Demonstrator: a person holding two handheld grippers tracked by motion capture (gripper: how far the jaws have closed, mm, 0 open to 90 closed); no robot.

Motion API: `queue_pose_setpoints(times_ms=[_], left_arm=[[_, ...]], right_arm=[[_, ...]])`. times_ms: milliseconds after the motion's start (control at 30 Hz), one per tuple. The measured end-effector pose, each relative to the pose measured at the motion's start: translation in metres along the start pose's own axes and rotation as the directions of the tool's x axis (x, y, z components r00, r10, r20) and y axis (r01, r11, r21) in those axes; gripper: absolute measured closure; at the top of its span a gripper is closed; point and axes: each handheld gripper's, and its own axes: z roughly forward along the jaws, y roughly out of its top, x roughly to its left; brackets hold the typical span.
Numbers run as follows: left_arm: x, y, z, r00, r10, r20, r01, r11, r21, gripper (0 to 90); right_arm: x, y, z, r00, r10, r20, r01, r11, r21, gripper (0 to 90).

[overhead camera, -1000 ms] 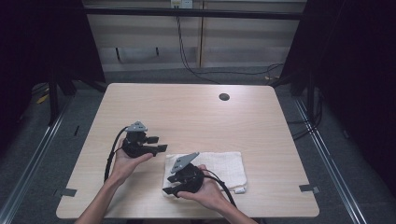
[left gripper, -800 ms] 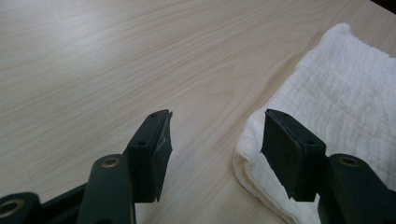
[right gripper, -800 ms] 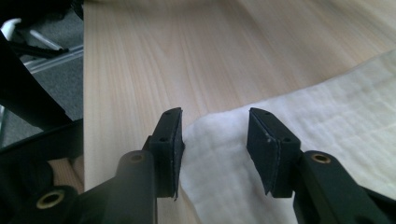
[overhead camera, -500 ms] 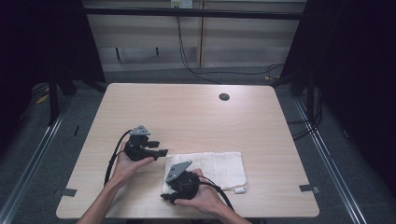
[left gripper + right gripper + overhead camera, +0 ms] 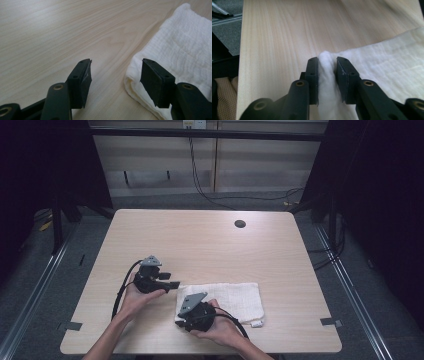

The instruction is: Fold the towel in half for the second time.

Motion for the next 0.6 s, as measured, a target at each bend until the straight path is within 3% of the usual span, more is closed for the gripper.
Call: queue_pose_setpoints(times_ms=[267, 367, 600], left_arm=[[-0.006, -0.003, 0.010, 0.9993, 0.035, 0.015, -0.036, 0.9976, 0.059, 41.9], [-0.006, -0.004, 0.013, 0.9984, 0.039, 0.041, -0.042, 0.9967, 0.070, 43.7], [-0.010, -0.004, 0.019, 0.9963, 0.063, 0.058, -0.069, 0.9923, 0.103, 47.6]], right_arm=[[-0.009, -0.003, -0.003, 0.9979, 0.059, -0.027, -0.059, 0.998, -0.003, 83.1], [-0.009, -0.004, -0.003, 0.9973, 0.067, -0.028, -0.068, 0.998, -0.004, 83.3], [-0.006, -0.003, -0.003, 0.9982, 0.059, -0.013, -0.059, 0.998, -0.002, 83.2]])
